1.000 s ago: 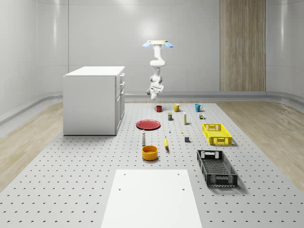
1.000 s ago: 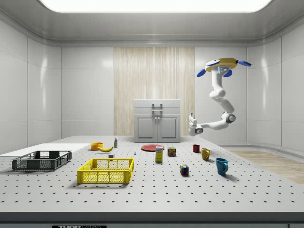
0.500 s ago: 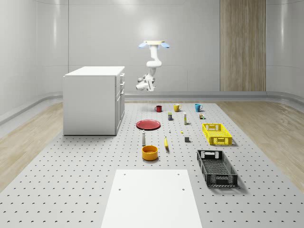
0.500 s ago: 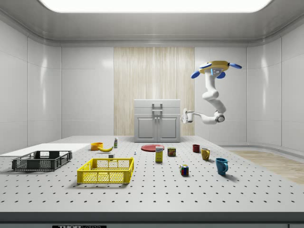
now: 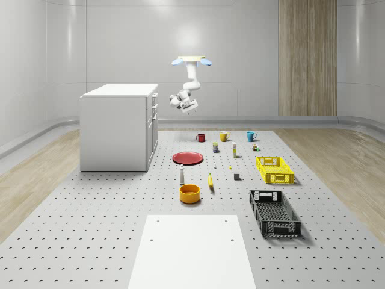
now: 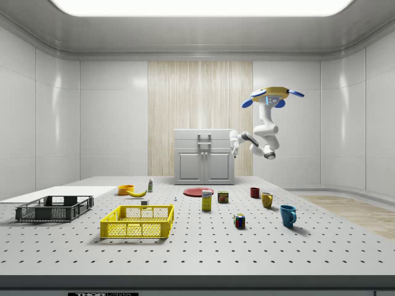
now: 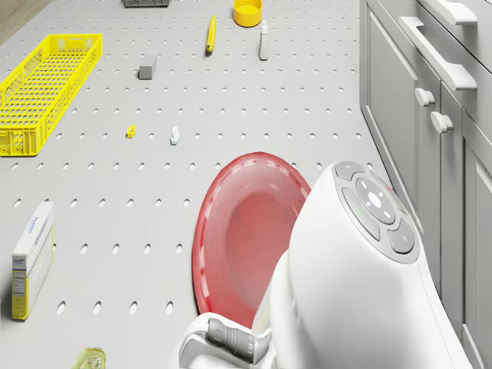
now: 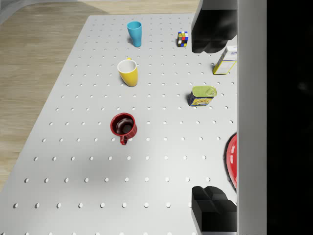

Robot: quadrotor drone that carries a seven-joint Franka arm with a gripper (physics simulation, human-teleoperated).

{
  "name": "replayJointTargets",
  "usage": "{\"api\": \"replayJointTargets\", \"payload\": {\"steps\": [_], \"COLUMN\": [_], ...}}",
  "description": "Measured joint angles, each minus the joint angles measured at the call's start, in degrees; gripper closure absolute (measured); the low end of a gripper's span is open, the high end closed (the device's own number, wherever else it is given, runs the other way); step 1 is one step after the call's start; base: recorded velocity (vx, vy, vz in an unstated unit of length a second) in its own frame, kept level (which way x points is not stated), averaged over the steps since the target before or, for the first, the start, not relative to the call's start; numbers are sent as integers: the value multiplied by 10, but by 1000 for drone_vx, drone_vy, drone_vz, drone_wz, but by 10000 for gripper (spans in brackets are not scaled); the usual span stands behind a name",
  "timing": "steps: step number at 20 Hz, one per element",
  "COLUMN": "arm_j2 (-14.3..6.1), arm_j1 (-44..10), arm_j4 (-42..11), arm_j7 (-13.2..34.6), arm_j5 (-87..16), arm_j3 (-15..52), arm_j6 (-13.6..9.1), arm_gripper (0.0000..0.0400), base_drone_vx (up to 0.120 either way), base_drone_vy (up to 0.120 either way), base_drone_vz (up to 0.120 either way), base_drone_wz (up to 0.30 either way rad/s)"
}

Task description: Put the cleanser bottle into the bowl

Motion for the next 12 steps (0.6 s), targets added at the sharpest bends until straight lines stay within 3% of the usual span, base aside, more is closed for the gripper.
{"api": "replayJointTargets", "payload": {"steps": [4, 12], "arm_j2": [-24, -60], "arm_j1": [-75, -142], "arm_j4": [-17, -24], "arm_j7": [49, 94], "arm_j5": [-50, -72], "arm_j3": [37, 70], "arm_j6": [-33, -49], "arm_gripper": [0, 0], "base_drone_vx": [120, 120], "base_drone_vy": [0, 0], "base_drone_vz": [0, -105], "base_drone_wz": [0, 0]}}
